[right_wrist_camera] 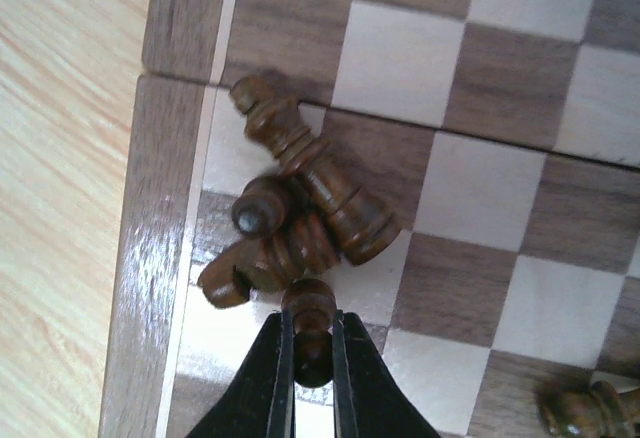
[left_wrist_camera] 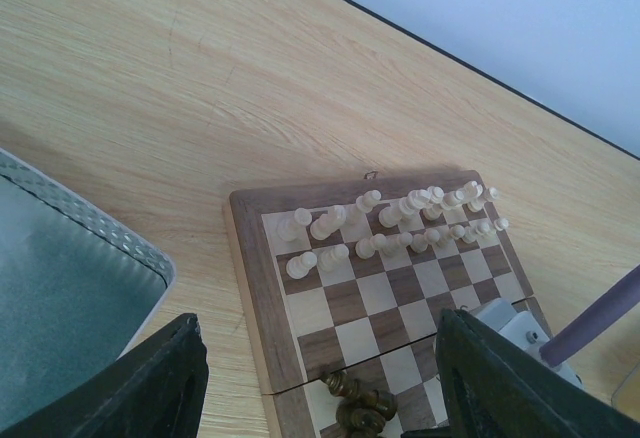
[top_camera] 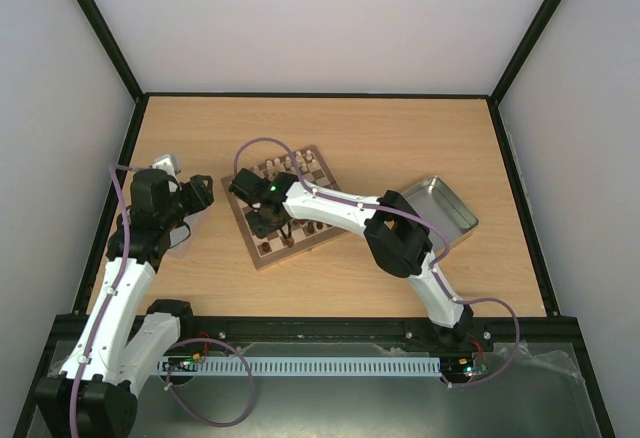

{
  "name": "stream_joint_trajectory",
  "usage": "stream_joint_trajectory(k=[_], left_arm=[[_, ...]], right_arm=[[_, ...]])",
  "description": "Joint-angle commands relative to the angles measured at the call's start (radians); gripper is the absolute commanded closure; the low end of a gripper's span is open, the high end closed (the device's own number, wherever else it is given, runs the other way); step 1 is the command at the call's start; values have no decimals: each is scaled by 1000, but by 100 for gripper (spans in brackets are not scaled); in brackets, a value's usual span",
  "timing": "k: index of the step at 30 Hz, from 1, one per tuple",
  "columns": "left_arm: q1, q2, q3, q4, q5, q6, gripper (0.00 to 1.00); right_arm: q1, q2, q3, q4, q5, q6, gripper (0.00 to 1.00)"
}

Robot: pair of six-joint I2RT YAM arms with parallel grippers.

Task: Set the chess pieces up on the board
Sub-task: Place the chess piece on the chessboard.

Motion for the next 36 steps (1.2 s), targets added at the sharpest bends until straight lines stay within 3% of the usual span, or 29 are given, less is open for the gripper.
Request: stream_joint_trajectory(k=[1,13,23,30,36], left_arm=[[-3,-10,-11,1,-7,-5,35],[-3,-10,-13,2,-4,-4,35],[-3,-15,-15,4,-1,-1,35],[-3,-16,-16,2,1,1,35],[-3,-18,-17,2,2,0,35]], right_arm=[[8,-14,27,-89,-66,-22,97],[20,-15,16,-91,-103,-36,95],[24,-8,19,-74,-141,-37,89],[24,-10,10,-41,-123,-17,79],[24,-44,-1,12,-112,11,79]])
